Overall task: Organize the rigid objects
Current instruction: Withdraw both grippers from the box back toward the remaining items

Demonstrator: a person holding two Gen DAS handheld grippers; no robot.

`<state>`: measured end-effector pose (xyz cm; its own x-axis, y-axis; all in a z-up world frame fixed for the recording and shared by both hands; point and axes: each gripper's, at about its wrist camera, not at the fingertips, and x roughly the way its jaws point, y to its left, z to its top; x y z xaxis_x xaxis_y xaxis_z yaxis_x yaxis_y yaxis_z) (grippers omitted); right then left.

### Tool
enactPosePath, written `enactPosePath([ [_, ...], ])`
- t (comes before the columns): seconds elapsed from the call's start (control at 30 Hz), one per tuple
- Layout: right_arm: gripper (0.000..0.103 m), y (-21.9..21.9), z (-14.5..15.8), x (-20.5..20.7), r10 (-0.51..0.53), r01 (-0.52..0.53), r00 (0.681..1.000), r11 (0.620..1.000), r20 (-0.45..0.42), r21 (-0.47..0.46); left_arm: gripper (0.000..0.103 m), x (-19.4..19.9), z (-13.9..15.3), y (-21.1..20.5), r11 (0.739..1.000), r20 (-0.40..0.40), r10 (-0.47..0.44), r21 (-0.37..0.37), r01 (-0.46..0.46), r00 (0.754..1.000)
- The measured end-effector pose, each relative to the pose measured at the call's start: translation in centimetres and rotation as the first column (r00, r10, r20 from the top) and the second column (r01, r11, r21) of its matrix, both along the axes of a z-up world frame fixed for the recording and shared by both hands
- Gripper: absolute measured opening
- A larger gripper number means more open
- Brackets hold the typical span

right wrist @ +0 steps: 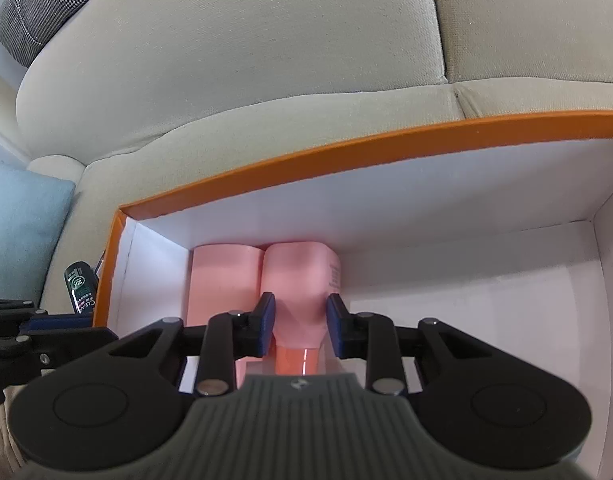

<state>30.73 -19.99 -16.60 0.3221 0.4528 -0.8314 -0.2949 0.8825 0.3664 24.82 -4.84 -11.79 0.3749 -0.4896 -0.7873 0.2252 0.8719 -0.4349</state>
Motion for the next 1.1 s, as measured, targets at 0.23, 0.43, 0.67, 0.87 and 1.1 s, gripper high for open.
enactPosePath([
  [0.23,0.032,0.2,1.3,-0.9,-0.026,0.026,0.999,0.999,0.03,-0.031,0.022,-0.9,1.2,0.9,1.0,0.032,0.024,-0.002,-0.024,0.999],
  [0.43,0.04,0.6,5.1,-4.4,-0.029,0.03,0.994,1.0,0.105,-0.005,0.022,-3.8,3.6,5.2,0.994,0.087,0.106,-0.004,-0.106,0.991],
  [0.67,0.04,3.2,9.1,-9.1,-0.012,-0.006,0.975,0.997,0.222,0.079,0.022,-7.9,4.5,10.6,0.975,0.13,0.217,0.025,-0.222,0.968],
  [0.87,0.04,8.3,9.6,-12.9,0.058,-0.08,0.962,0.994,0.268,0.07,0.023,-10.0,3.3,12.7,0.974,0.091,0.221,0.038,-0.225,0.971],
  [1.1,0.04,12.9,7.2,-13.7,0.226,-0.203,0.945,0.972,0.235,-0.119,0.023,-10.1,2.0,12.5,0.99,0.108,0.137,0.023,-0.14,0.985],
])
